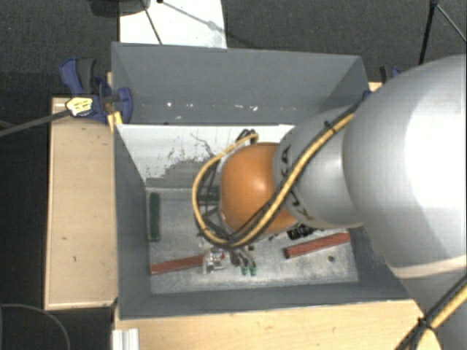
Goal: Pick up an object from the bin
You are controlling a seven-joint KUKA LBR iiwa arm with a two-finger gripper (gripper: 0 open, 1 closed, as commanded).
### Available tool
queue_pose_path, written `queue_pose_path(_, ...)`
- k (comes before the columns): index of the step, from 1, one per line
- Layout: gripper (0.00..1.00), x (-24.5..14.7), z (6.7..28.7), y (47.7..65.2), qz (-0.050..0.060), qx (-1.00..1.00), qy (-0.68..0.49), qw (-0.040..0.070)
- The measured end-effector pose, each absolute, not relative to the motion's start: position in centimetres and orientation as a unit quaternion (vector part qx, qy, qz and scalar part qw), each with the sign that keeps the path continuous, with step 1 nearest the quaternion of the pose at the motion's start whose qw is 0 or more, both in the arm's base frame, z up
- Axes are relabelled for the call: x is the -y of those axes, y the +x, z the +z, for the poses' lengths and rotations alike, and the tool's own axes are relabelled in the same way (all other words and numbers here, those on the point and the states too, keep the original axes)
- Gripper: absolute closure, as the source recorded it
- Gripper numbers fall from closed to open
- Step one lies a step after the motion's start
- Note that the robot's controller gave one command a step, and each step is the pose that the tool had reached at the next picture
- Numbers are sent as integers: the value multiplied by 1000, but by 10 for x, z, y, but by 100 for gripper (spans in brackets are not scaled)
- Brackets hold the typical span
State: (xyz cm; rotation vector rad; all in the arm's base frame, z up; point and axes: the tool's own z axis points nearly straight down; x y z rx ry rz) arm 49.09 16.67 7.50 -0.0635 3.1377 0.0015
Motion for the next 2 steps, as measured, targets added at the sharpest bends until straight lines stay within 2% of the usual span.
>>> queue_pose_path(1, 100, -172, 119, 497, 0, -1000, -20, -1)
queue_pose_path(2, 100, -165, 249, 495, 0, -999, -32, 1)
